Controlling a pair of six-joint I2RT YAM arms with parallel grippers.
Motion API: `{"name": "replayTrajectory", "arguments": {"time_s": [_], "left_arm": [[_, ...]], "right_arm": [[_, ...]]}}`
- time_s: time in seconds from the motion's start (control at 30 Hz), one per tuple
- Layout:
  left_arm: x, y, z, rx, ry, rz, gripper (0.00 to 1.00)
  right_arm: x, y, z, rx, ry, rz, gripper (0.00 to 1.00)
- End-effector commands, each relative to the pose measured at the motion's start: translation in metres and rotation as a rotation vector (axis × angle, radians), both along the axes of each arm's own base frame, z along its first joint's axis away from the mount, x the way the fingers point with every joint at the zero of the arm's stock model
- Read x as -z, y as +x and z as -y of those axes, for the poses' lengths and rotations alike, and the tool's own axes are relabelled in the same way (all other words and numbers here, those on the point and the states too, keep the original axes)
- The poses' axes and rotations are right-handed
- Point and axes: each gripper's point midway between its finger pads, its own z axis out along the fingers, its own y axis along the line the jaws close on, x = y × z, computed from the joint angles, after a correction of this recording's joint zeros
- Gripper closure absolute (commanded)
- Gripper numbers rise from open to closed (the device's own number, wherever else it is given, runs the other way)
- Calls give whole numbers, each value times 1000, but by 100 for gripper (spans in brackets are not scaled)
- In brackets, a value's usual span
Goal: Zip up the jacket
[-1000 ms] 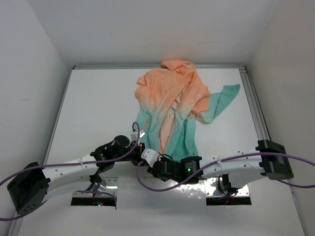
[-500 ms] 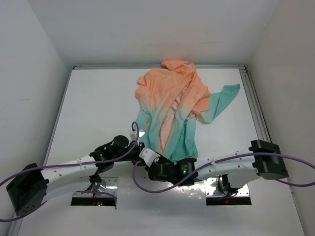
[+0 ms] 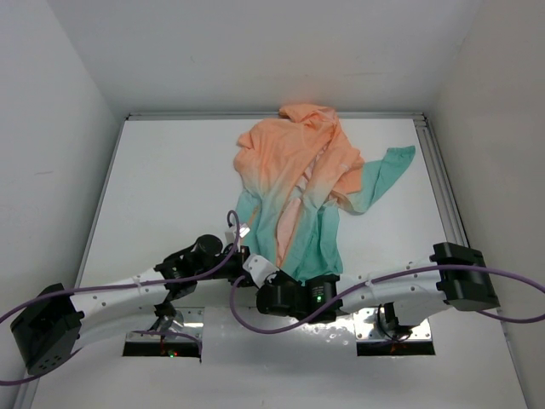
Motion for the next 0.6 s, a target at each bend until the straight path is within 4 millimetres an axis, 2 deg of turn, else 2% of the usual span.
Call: {"name": "replayTrajectory", "arguments": {"time_s": [0.0, 0.17, 0.43, 0.5, 0.57], "left_arm": [[-9, -6, 4, 31, -43, 12, 100], [-10, -6, 3, 29, -42, 14, 100], [-11, -7, 2, 25, -45, 13, 100], [-11, -7, 2, 27, -48, 14, 100], [-11, -7, 2, 26, -47, 16, 100]], "right_arm": [[-17, 6, -9, 38, 59, 30, 91], [-19, 7, -4, 59, 74, 32, 100], [-15, 5, -1, 65, 83, 14, 100], [-14, 3, -2, 59, 92, 1, 90], [-10, 0, -1, 54, 90, -12, 86]]}}
